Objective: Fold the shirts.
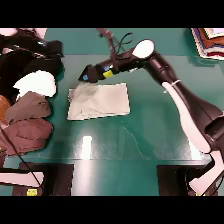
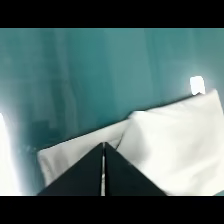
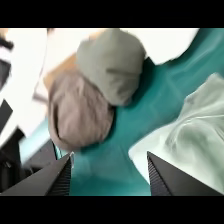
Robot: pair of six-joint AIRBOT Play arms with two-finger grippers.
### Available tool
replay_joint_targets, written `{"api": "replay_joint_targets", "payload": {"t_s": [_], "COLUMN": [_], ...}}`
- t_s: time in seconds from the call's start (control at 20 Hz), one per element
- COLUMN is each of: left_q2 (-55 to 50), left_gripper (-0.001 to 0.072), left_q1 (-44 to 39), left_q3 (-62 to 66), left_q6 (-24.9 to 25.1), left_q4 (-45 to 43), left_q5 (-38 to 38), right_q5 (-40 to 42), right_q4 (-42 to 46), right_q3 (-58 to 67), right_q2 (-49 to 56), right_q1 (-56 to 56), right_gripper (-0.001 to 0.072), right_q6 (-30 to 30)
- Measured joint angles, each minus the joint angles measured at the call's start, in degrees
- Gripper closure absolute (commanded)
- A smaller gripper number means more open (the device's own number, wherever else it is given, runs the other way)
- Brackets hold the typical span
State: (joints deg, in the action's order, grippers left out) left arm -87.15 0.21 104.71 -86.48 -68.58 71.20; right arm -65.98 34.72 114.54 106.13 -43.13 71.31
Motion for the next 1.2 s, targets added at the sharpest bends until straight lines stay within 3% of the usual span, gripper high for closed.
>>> {"api": "replay_joint_targets", "payload": {"t_s": [0.15, 0.4, 0.5, 0.7, 0.9, 1.0, 1.2], "left_q2": [3.2, 4.9, 5.1, 5.3, 5.3, 5.3, 5.3], "left_gripper": [0.0683, 0.0683, 0.0683, 0.0683, 0.0683, 0.0683, 0.0683], "left_q1": [3.1, 4.8, 4.9, 5.1, 5.1, 5.1, 5.1], "left_q3": [0.0, 0.0, 0.0, 0.0, 0.0, 0.0, 0.0], "left_q6": [0.7, 1.2, 1.3, 1.4, 1.4, 1.4, 1.4], "left_q4": [-0.7, -0.6, -0.1, 0.7, 1.4, 1.7, 2.8], "left_q5": [1.7, 3.7, 3.9, 4.1, 4.1, 4.2, 4.7], "right_q5": [-3.3, -5.9, -4.8, -0.9, 1.0, 1.0, 1.3], "right_q4": [3.3, 11.1, 12.7, 10.1, 4.1, 2.0, -0.7], "right_q3": [-1.9, -18.1, -26.4, -38.8, -39.8, -36.9, -28.7], "right_q2": [-0.1, -8.4, -11.7, -13.3, -7.8, -3.8, 3.3], "right_q1": [0.9, 11.2, 16.7, 24.6, 24.6, 22.6, 18.4], "right_gripper": [0.0232, 0.0227, 0.0093, 0.0097, 0.0123, 0.0169, 0.0639], "right_q6": [-0.2, 1.6, 3.1, 4.2, 2.4, 1.9, 1.5]}}
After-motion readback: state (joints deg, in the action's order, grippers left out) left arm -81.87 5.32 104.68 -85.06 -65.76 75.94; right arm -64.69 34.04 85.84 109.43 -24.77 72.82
